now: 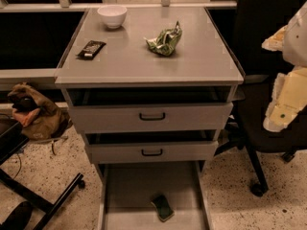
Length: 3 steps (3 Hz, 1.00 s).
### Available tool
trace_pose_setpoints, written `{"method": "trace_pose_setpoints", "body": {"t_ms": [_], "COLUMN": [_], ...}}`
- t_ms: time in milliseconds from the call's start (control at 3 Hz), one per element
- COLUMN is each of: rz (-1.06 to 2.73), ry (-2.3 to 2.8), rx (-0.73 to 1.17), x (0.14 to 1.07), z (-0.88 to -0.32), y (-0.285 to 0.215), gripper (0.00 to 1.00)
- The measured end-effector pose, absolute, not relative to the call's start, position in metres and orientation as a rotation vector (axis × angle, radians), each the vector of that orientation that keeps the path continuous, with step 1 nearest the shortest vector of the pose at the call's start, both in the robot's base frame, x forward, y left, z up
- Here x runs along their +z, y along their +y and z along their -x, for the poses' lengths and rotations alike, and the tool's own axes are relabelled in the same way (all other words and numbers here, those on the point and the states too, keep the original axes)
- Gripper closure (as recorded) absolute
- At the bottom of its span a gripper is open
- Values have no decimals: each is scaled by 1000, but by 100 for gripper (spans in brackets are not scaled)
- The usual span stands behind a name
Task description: Pick sponge from bottom drawer and place on counter
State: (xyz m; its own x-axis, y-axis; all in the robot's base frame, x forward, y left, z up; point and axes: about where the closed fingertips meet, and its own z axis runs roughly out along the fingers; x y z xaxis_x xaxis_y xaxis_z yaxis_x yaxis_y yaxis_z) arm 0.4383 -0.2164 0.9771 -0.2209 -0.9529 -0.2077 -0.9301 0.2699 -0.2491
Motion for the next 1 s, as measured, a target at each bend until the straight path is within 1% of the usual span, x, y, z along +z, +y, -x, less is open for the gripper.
{"method": "trace_pose_setpoints", "body": {"t_ms": [333,667,1000], "rz": [1723,1698,1614], "ry": [2229,2228,2271], "rx": [-102,-65,67], "x": [977,949,870], "z": [-438,-446,-458], "y": [-216,-216,-215], "gripper": [0,0,0]}}
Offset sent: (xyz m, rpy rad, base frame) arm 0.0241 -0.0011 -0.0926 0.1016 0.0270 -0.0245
